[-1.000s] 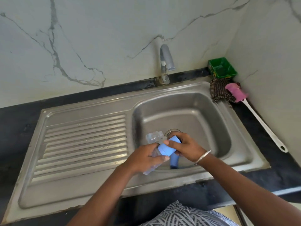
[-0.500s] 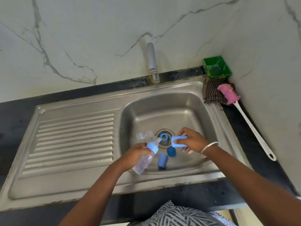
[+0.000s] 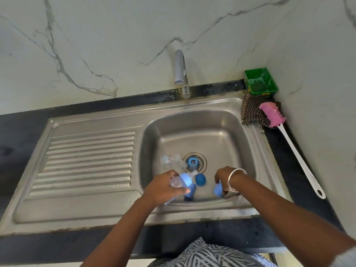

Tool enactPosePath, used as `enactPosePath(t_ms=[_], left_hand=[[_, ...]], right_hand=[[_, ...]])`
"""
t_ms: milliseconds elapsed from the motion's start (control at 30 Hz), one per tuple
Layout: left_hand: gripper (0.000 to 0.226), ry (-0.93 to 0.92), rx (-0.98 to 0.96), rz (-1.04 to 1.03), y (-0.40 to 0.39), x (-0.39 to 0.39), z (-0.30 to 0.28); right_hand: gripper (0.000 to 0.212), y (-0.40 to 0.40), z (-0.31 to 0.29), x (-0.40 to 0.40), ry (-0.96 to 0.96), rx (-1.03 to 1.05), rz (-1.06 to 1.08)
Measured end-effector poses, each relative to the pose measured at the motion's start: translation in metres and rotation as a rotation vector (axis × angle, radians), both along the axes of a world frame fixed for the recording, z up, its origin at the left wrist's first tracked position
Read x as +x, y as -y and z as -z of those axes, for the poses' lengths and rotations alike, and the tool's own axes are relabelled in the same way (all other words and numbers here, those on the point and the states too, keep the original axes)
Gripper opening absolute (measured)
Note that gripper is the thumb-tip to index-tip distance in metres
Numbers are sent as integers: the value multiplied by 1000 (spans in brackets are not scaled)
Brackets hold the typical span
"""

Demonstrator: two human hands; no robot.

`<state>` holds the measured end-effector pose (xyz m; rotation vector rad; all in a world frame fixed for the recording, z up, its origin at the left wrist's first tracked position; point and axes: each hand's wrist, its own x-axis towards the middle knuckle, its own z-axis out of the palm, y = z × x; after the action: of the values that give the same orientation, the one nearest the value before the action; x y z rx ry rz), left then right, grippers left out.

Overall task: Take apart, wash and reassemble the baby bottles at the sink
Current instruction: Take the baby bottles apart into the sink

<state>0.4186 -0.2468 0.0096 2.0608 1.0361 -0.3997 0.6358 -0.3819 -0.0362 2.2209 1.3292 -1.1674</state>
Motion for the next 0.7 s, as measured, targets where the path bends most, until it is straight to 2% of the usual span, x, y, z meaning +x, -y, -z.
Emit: enactPosePath(t_ms=[133, 233, 267, 333, 400, 500, 700], left_hand=[[65, 26, 39, 42, 2, 1, -3], [57, 69, 48, 40, 3, 1, -5], [56, 85, 55, 34, 4, 2, -6], [58, 107, 88, 36, 8, 4, -8], [59, 131, 121, 47, 12, 8, -11], [57, 132, 173, 78, 19, 15, -16], [68, 135, 184, 110, 24, 22, -20]], right_hand=[[60, 0, -2, 1, -20, 74, 117], [39, -4, -8, -2, -65, 233, 280], [32, -7, -11, -6, -114, 330, 388], [33, -15, -25, -15, -277, 485, 646], [43, -23, -45, -24, -487, 420, 814], [58, -29, -57, -37, -642, 284, 826], [65, -22, -47, -48, -652, 295, 798]])
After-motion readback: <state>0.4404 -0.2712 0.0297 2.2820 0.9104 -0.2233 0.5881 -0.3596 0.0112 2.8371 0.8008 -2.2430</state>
